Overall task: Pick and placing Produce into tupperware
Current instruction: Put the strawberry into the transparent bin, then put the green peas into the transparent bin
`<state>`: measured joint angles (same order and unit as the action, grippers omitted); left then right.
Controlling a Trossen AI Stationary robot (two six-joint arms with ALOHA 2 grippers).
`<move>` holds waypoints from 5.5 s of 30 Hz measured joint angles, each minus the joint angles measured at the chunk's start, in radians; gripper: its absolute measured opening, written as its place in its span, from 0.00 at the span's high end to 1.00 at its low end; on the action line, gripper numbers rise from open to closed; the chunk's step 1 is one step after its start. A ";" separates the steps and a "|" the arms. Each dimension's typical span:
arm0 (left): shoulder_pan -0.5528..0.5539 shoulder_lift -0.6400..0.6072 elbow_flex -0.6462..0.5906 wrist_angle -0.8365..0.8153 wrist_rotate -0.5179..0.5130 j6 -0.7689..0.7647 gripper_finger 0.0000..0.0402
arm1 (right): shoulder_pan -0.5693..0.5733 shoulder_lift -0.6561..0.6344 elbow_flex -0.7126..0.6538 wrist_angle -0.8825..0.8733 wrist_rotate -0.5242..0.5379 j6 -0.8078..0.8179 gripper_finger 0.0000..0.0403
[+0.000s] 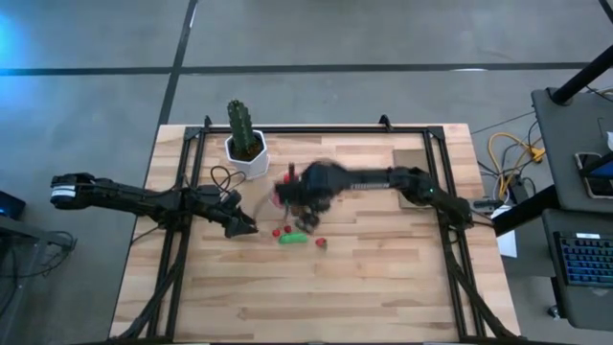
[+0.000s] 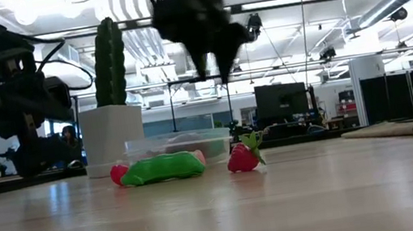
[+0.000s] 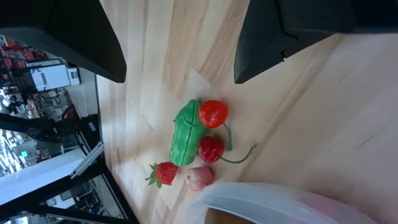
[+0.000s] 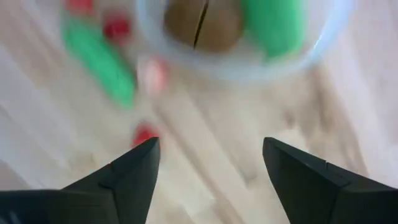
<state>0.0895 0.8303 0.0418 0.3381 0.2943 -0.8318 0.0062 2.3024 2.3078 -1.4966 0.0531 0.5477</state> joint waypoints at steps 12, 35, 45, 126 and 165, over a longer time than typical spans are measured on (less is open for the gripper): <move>0.000 0.002 0.000 0.054 0.000 -0.001 0.29 | 0.156 0.006 -0.218 0.087 -0.078 0.004 0.35; 0.000 0.005 0.000 0.054 0.000 -0.052 0.29 | 0.153 0.008 -0.426 0.370 -0.110 0.067 0.42; 0.000 0.005 0.000 0.054 0.000 -0.052 0.29 | 0.146 0.008 -0.427 0.375 -0.114 0.064 0.60; 0.000 0.018 0.000 0.072 0.000 -0.044 0.29 | 0.124 0.169 -0.089 0.372 0.027 -0.495 0.42; 0.000 0.018 0.000 0.073 0.000 -0.045 0.29 | 0.124 0.167 -0.183 0.509 -0.004 -0.319 0.61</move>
<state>0.0895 0.8486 0.0418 0.4106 0.2939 -0.8764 0.1307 2.4691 2.1250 -0.9879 0.0494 0.2283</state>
